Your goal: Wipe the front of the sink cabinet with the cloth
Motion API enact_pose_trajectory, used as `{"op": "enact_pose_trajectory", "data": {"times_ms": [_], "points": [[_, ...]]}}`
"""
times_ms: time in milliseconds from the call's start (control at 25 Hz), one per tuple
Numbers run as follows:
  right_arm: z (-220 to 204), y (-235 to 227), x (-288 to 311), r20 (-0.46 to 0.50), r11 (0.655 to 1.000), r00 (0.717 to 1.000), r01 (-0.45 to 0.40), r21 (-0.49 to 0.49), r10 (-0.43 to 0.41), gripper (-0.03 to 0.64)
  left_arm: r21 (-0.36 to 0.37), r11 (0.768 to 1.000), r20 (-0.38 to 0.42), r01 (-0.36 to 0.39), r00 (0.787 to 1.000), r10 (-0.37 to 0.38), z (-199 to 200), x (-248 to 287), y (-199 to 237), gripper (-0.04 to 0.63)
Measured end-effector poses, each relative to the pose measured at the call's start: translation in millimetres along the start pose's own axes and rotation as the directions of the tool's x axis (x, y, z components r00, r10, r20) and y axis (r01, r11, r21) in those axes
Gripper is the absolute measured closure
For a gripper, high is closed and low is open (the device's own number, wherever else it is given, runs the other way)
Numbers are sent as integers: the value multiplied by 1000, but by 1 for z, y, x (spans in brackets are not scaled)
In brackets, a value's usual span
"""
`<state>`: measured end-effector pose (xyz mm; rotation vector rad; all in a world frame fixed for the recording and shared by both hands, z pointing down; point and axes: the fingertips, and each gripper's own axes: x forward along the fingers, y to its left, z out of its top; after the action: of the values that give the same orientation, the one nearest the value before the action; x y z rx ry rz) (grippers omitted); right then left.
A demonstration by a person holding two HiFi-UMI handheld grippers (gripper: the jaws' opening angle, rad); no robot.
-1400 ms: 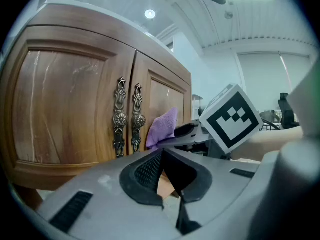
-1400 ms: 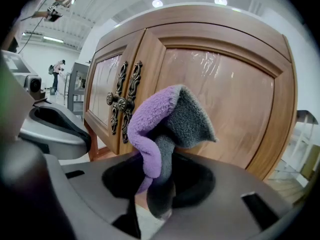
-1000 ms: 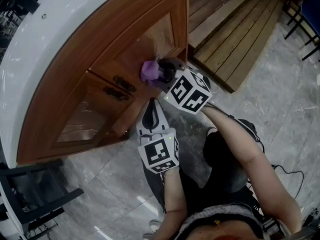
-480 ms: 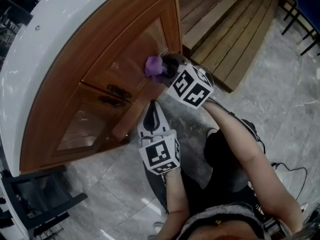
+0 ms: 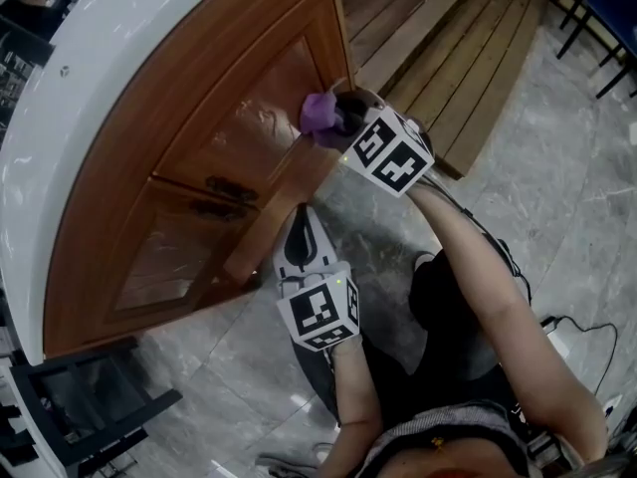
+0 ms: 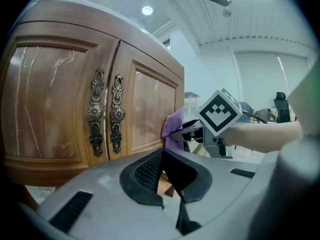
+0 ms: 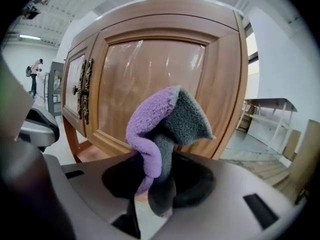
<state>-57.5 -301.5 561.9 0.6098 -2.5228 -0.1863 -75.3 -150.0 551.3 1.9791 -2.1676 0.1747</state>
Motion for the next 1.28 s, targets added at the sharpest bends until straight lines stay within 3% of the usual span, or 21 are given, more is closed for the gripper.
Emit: {"op": "enact_pose_trajectory", "data": {"times_ms": [400,720,1280], "points": [[-16,-36,-5,-21,995,997,75,61,-74,427,7,1000,-5,6,1000,-6,1,1,-2,589],[-27,-48,-7,-76,992,989,128,-4,-128,428,9,1000,1,0,1000,0,4,2,0,589],[-29,-47,-8,-70,991,989,133,-20,-134,428,13,1000,18,-15,1000,15,10,24,7,589]]}}
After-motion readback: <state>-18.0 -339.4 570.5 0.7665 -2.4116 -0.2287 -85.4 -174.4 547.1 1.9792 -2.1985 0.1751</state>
